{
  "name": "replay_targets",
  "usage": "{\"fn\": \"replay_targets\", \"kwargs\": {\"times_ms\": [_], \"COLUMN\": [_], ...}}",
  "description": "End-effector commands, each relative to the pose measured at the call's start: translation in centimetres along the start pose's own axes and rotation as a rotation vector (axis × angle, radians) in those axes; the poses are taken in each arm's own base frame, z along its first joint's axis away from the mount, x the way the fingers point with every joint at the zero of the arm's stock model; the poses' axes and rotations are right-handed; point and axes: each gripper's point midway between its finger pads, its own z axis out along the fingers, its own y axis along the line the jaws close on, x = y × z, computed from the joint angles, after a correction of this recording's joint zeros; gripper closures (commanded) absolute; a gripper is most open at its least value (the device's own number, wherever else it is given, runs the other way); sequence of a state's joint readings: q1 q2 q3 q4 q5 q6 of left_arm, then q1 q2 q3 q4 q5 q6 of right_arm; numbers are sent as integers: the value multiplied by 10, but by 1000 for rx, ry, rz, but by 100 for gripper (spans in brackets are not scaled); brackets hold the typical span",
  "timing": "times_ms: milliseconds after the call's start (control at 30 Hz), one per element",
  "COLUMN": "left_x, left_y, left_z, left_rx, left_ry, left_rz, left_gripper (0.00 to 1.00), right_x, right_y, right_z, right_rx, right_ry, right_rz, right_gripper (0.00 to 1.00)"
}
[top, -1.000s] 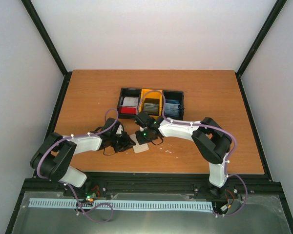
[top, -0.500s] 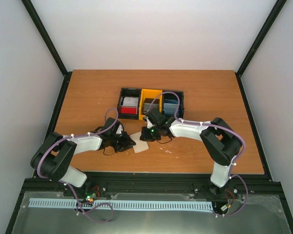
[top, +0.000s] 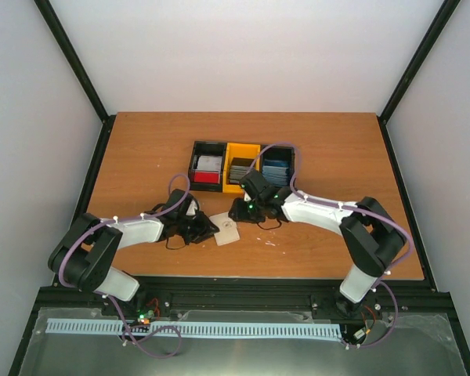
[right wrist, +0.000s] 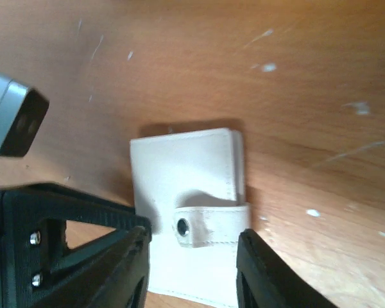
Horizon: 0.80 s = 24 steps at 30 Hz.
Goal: Put the credit cards into the card holder
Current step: Open the card holder at the center of the board.
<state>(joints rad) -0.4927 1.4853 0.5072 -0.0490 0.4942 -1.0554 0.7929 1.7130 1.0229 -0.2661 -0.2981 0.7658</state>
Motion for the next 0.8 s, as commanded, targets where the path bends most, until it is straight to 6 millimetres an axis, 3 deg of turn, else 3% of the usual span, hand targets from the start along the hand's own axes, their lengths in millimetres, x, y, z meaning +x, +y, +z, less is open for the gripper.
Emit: {"fn": "replay_targets", "kwargs": {"times_ms": [0, 200, 300, 767], "left_x": [21, 19, 20, 23], "left_y": [90, 89, 94, 114], "left_z": [0, 0, 0, 4], "left_rx": [-320, -325, -353, -450], "left_ry": [14, 5, 8, 35], "left_rz": [-116, -120, -138, -178], "left_gripper": [71, 71, 73, 80], "right_x": [-19, 8, 17, 17], "right_y": [-21, 6, 11, -13], "right_z": [-30, -5, 10, 40], "right_rx": [241, 292, 357, 486], "right_ry": [-144, -55, -19, 9], "right_rz": [-88, -332, -409, -434], "right_gripper": [57, 39, 36, 31]}}
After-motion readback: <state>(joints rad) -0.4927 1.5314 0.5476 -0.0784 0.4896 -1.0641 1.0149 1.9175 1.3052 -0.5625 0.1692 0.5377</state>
